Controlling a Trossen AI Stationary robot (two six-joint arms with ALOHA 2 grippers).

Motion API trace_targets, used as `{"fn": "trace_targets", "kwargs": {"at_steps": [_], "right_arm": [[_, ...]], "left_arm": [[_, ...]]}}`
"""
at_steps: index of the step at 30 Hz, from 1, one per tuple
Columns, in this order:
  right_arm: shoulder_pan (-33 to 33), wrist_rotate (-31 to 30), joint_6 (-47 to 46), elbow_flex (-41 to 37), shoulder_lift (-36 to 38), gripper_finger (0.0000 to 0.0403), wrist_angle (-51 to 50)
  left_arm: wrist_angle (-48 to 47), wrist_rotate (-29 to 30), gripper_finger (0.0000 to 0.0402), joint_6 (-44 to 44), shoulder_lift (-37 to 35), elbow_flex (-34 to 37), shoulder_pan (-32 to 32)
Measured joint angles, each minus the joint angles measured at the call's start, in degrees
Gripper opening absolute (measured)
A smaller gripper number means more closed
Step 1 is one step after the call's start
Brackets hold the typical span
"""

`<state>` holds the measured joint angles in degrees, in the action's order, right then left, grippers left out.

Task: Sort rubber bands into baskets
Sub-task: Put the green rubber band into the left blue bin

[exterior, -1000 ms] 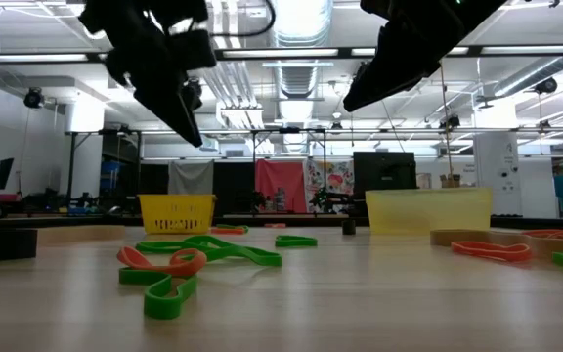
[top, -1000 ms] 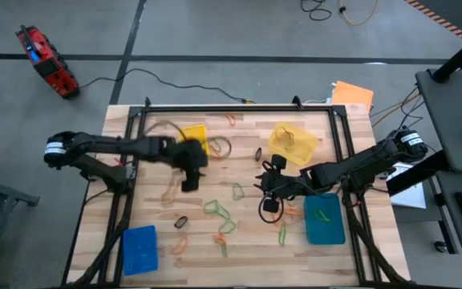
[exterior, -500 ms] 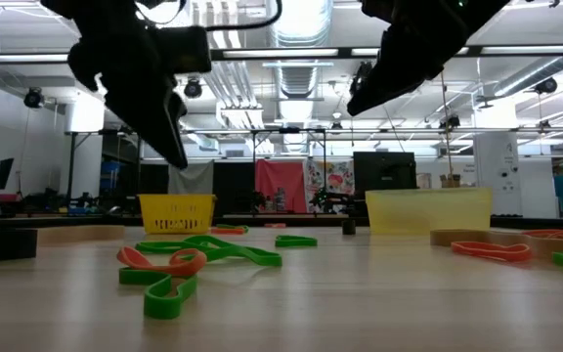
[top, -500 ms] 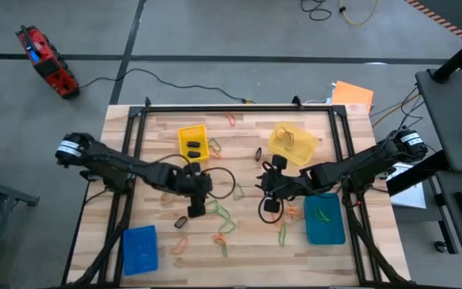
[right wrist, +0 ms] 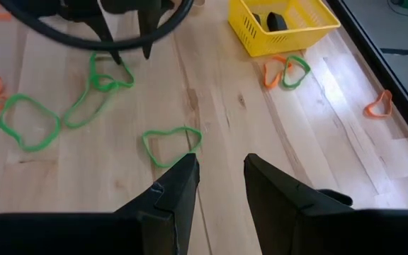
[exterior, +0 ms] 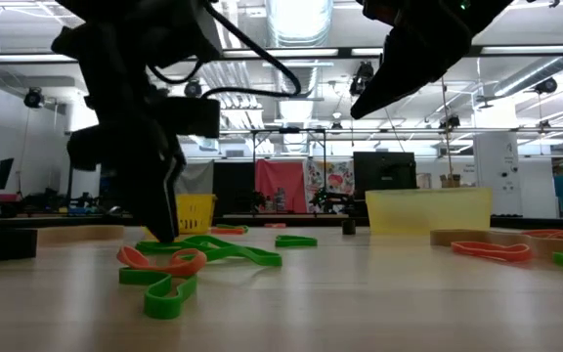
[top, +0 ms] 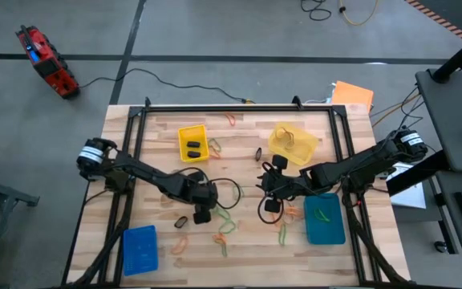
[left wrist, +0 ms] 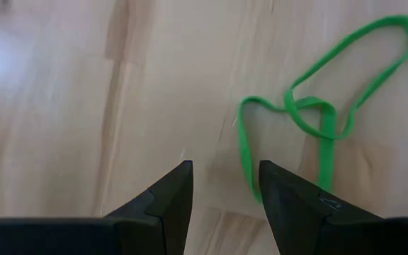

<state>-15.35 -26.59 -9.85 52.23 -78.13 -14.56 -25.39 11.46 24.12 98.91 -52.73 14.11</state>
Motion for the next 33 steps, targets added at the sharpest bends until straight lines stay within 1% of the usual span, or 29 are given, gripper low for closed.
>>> {"fn": "trace_targets", "kwargs": {"at_steps": [7, 10, 13, 18, 19, 26, 33], "right_arm": [[0.0, 0.0, -0.1, 0.0, 0.0, 0.0112, -0.1], [0.0, 0.0, 0.0, 0.0, 0.0, 0.0112, -0.1], [0.0, 0.0, 0.0, 0.0, 0.0, 0.0112, -0.1], [0.0, 0.0, 0.0, 0.0, 0.0, 0.0112, -0.1], [0.0, 0.0, 0.0, 0.0, 0.0, 0.0112, -0.1], [0.0, 0.0, 0.0, 0.0, 0.0, 0.0112, -0.1], [0.0, 0.0, 0.0, 0.0, 0.0, 0.0112, 0.0]], "left_arm": [[0.2, 0.0, 0.0146, 0.6, 0.9, 0.0, 0.0], [0.2, 0.0, 0.0135, 0.6, 0.8, 0.0, 0.1], [0.4, -0.3, 0.0103, 0.4, 1.2, -0.1, 0.6], [0.8, -0.6, 0.002, 0.3, 2.0, -0.2, 1.4], [0.9, -0.7, 0.0011, 0.3, 2.0, -0.2, 1.6], [1.4, 0.2, 0.0001, 0.4, 1.7, -0.1, 2.0], [1.8, 3.0, 0.0, 0.0, 1.3, -0.3, 2.6]]}}
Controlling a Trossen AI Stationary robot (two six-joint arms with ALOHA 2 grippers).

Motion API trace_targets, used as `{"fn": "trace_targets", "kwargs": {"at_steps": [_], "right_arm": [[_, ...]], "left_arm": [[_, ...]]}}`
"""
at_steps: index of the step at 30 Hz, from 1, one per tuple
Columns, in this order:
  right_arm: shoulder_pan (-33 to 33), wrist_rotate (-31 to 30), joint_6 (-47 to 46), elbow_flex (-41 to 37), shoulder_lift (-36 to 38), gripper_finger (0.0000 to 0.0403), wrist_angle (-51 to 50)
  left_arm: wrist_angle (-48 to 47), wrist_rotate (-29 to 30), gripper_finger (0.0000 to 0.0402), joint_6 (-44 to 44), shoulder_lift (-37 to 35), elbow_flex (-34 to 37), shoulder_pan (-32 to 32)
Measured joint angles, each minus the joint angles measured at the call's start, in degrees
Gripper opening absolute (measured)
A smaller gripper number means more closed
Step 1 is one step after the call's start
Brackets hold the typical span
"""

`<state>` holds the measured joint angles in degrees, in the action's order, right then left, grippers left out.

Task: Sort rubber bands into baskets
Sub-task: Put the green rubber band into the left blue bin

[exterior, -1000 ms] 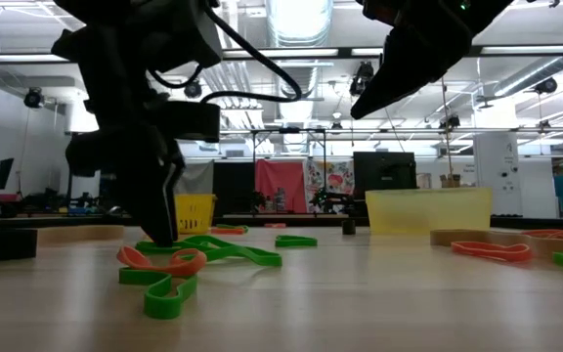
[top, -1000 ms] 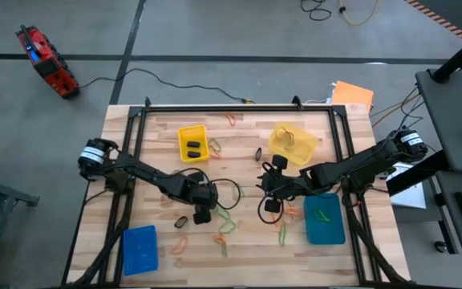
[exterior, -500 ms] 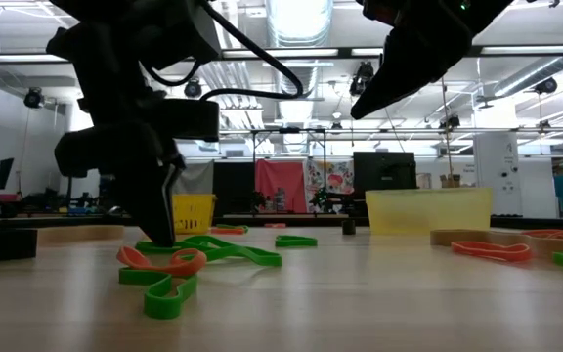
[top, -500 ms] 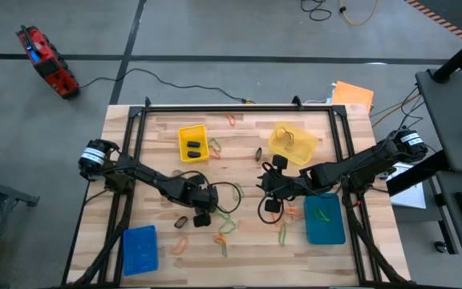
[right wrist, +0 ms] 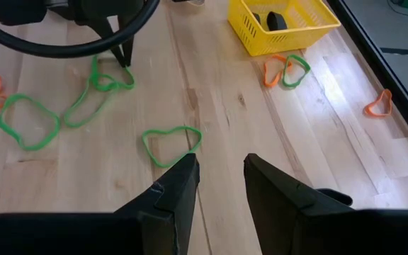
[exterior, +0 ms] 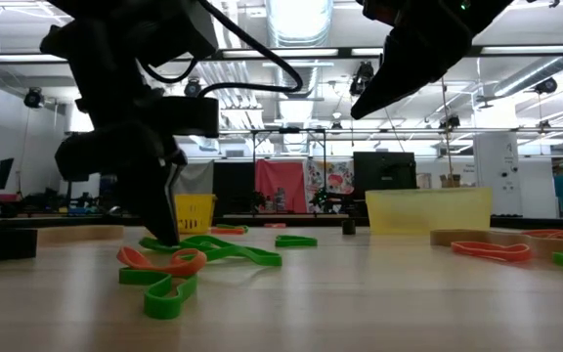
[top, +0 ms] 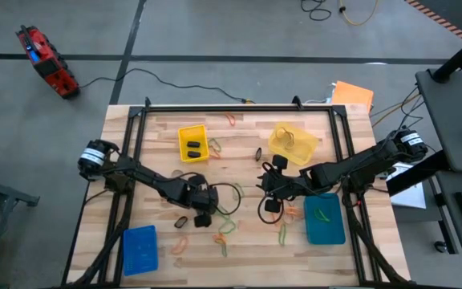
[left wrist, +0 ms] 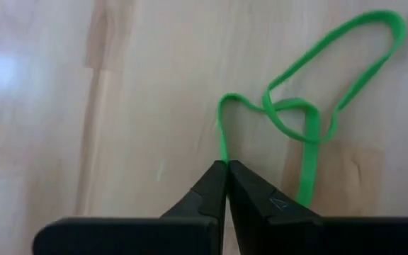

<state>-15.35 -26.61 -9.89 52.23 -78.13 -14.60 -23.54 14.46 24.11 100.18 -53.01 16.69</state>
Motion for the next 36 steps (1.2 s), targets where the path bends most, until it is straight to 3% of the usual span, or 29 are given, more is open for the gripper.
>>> {"fn": "trace_targets", "kwargs": {"at_steps": [11, 22, 28, 36], "right_arm": [[0.0, 0.0, -0.2, 0.0, 0.0, 0.0112, 0.2], [0.0, 0.0, 0.0, 0.0, 0.0, 0.0112, 0.3], [0.0, 0.0, 0.9, 0.0, 0.0, 0.0112, 0.3], [0.5, -0.2, 1.6, 0.0, 0.0, 0.0112, 0.3]], "left_arm": [[-1.4, 1.6, 0.0, -0.9, -4.8, -0.5, 1.6], [-9.5, 1.4, 0.0, -1.5, -19.7, -0.5, 6.6], [-12.2, -5.8, 0.0, 3.0, -28.7, -0.5, 11.4], [-25.2, -27.7, 0.0, 21.7, -33.9, -0.5, 20.3]]}}
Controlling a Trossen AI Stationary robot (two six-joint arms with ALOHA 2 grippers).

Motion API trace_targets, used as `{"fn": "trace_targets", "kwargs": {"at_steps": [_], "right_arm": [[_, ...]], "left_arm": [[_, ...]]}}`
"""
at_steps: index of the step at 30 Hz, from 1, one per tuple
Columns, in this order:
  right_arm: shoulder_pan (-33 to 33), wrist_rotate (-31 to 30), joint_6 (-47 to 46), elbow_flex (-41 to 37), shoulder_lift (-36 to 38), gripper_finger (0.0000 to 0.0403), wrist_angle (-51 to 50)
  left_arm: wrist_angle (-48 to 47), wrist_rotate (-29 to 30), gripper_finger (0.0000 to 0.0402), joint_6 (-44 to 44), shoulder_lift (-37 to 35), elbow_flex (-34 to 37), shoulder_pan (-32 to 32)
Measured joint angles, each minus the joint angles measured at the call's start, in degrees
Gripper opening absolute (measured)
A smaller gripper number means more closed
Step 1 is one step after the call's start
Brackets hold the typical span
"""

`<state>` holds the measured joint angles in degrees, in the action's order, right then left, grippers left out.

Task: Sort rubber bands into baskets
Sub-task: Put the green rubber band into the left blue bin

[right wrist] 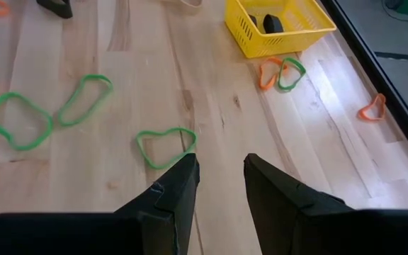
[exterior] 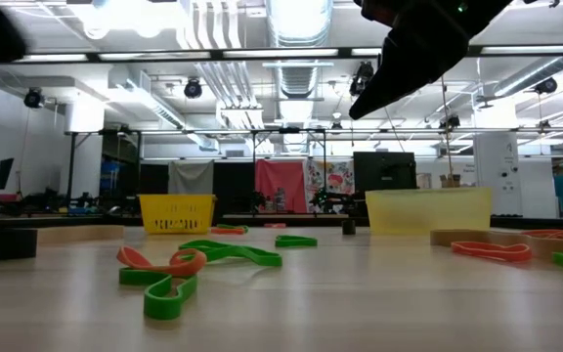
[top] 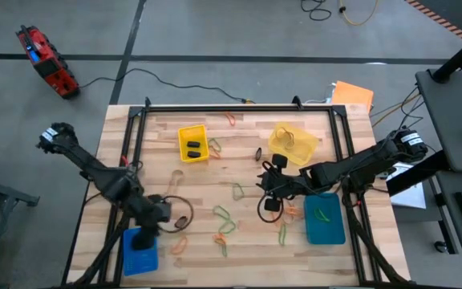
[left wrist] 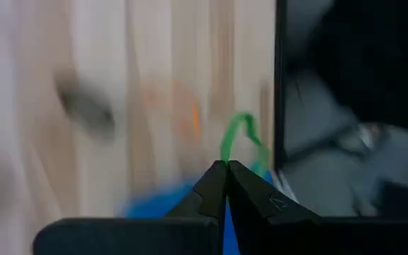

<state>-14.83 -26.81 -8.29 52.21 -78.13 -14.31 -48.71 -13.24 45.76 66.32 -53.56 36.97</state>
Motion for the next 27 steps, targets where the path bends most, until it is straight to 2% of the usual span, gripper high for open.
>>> {"fn": "trace_targets", "kwargs": {"at_steps": [4, 9, 13, 23, 27], "right_arm": [[0.0, 0.0, 0.0, 0.0, 0.0, 0.0112, 0.0], [0.2, -0.3, 0.3, 0.0, 0.0, 0.0112, 0.0], [0.3, -0.4, 0.5, 0.0, 0.0, 0.0112, 0.0], [0.2, -0.3, 0.9, 0.0, 0.0, 0.0112, 0.0], [0.3, -0.3, 1.0, 0.0, 0.0, 0.0112, 0.0]], "left_arm": [[-10.8, -2.7, 0.0, 9.3, -0.5, 0.0, 6.0], [-11.3, -2.5, 0.0, 14.6, 0.9, 0.7, 10.7], [-11.4, -2.3, 0.0, 17.9, 3.1, 0.7, 11.6], [-12.7, -2.2, 0.0, 18.1, 10.9, 0.7, 11.6], [-13.9, -3.4, 0.0013, 18.3, 14.1, 0.8, 11.6]]}}
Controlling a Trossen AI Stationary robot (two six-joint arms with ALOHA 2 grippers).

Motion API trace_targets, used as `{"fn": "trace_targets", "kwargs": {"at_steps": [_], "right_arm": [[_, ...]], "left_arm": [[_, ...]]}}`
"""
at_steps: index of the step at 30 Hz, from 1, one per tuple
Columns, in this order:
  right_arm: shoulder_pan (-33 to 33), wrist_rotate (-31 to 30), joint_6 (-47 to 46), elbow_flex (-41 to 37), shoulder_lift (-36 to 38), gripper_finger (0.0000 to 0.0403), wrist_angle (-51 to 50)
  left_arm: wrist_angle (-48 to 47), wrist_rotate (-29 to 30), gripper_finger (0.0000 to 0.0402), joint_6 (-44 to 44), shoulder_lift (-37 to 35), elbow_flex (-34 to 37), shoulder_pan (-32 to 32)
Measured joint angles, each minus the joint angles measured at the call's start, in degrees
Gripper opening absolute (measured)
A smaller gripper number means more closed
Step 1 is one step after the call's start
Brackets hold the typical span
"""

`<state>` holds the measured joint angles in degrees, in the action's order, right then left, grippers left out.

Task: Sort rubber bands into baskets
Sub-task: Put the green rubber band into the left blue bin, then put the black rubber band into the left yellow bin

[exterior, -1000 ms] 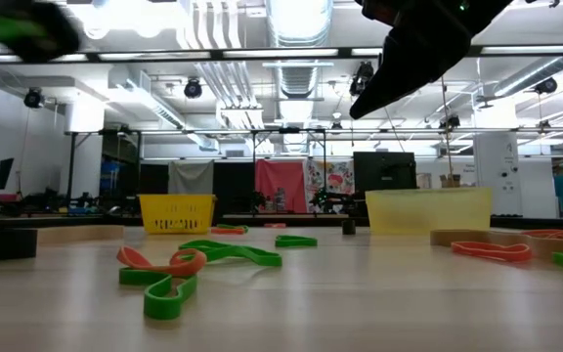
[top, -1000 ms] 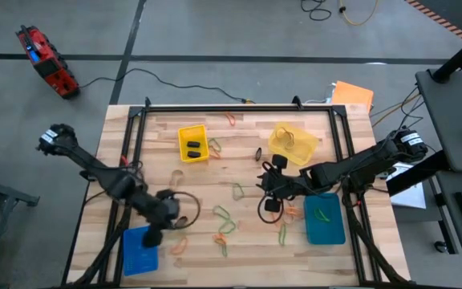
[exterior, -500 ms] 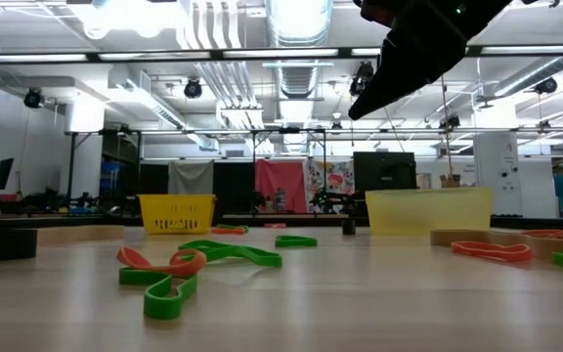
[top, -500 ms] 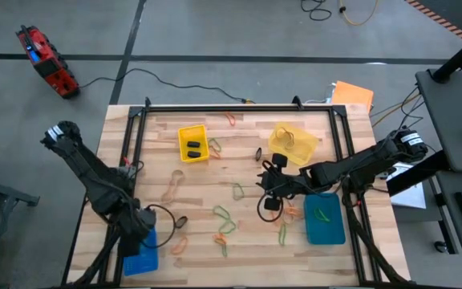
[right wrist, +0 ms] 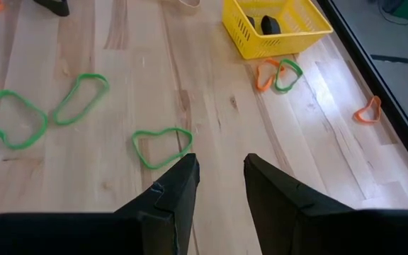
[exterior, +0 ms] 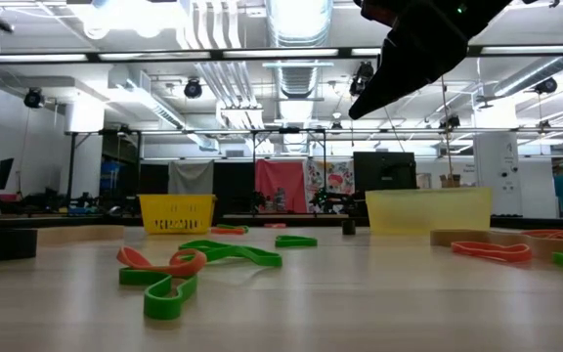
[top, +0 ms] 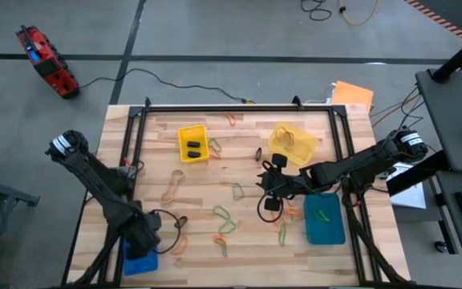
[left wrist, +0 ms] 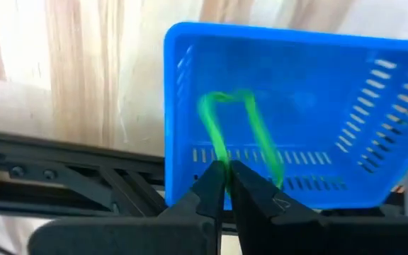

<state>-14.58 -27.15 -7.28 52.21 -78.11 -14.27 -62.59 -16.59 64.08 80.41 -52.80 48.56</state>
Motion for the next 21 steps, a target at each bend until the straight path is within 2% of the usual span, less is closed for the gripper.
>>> {"fn": "trace_targets", "kwargs": {"at_steps": [7, 13, 16, 21], "right_arm": [[0.0, 0.0, 0.0, 0.0, 0.0, 0.0112, 0.0], [0.0, 0.0, 0.0, 0.0, 0.0, 0.0112, 0.0], [0.0, 0.0, -0.1, 0.0, 0.0, 0.0112, 0.0], [0.0, 0.0, -0.1, 0.0, 0.0, 0.0112, 0.0]], "left_arm": [[-1.4, -1.5, 0.007, 0.5, 2.8, 0.0, 0.0], [-1.6, -0.1, 0.0112, -2.7, 1.9, -0.5, 0.0], [-1.7, 4.1, 0.0117, -3.4, 1.2, -2.4, 0.0], [-4.5, 19.5, 0.0118, -6.8, 1.2, -8.5, -0.1]]}}
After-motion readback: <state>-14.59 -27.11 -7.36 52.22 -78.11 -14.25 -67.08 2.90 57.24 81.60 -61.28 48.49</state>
